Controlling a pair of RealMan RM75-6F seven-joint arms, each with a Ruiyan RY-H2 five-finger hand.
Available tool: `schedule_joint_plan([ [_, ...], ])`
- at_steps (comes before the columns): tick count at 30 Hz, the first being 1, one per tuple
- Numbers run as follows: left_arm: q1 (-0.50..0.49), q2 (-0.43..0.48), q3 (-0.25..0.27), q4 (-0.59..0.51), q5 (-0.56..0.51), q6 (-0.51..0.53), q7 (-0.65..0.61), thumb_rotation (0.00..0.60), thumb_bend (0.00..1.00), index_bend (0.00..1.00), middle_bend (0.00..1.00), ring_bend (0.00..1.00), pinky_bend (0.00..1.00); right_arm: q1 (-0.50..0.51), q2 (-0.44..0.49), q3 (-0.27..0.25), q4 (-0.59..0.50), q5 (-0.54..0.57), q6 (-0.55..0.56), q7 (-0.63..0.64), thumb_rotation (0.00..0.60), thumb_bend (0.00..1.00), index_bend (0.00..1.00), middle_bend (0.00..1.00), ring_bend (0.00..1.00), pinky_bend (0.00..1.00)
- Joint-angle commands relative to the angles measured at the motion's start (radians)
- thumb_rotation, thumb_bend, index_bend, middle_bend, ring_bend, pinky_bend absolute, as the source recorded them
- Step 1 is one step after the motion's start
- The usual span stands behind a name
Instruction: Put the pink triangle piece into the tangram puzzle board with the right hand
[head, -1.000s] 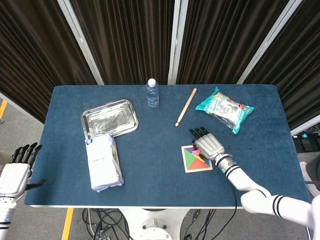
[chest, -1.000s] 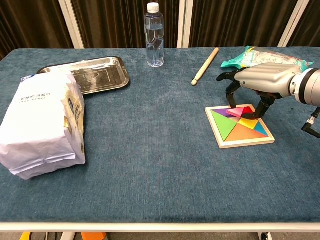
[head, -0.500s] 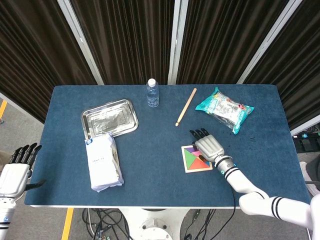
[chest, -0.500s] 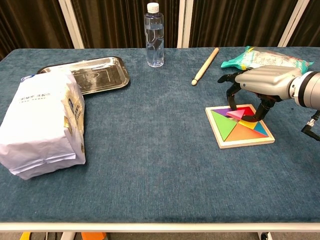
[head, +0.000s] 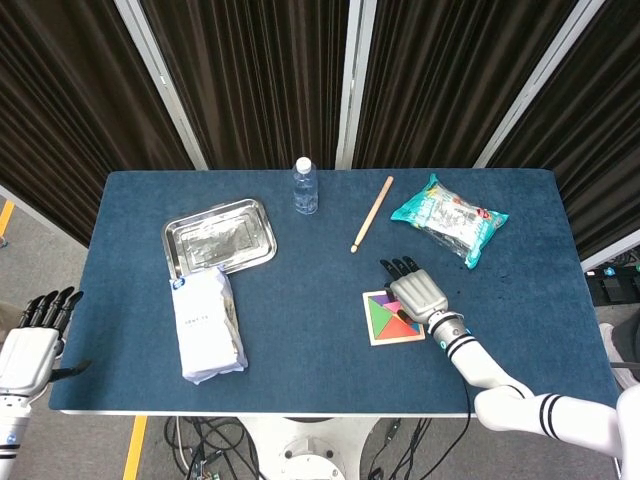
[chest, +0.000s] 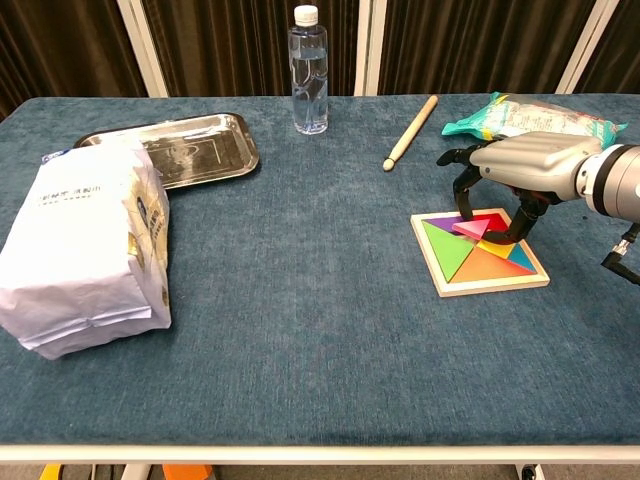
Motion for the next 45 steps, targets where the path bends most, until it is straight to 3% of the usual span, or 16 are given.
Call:
schedule_joint_plan([
  [1,0.000,0.000,0.000,0.001,0.000,0.000,-0.001,0.600,0.00,0.05,0.02,0.00,0.08,0.001,-0.003,-0.002,-0.003,0.011,0.005,-0.008,0.600,0.27,0.55,0.02,0.00,0.00],
  [25,0.000,0.008,0.003,0.002,0.000,-0.005,-0.018,0.600,0.00,0.05,0.02,0.00,0.08,0.032,-0.024,-0.010,-0.034,0.144,0.048,-0.101,0.600,0.27,0.55,0.03,0.00,0.00],
  [45,0.000,0.009,0.003,0.003,0.000,-0.008,-0.025,0.600,0.00,0.05,0.02,0.00,0.08,0.042,-0.017,-0.021,-0.049,0.169,0.056,-0.106,0.600,0.22,0.51,0.03,0.00,0.00],
])
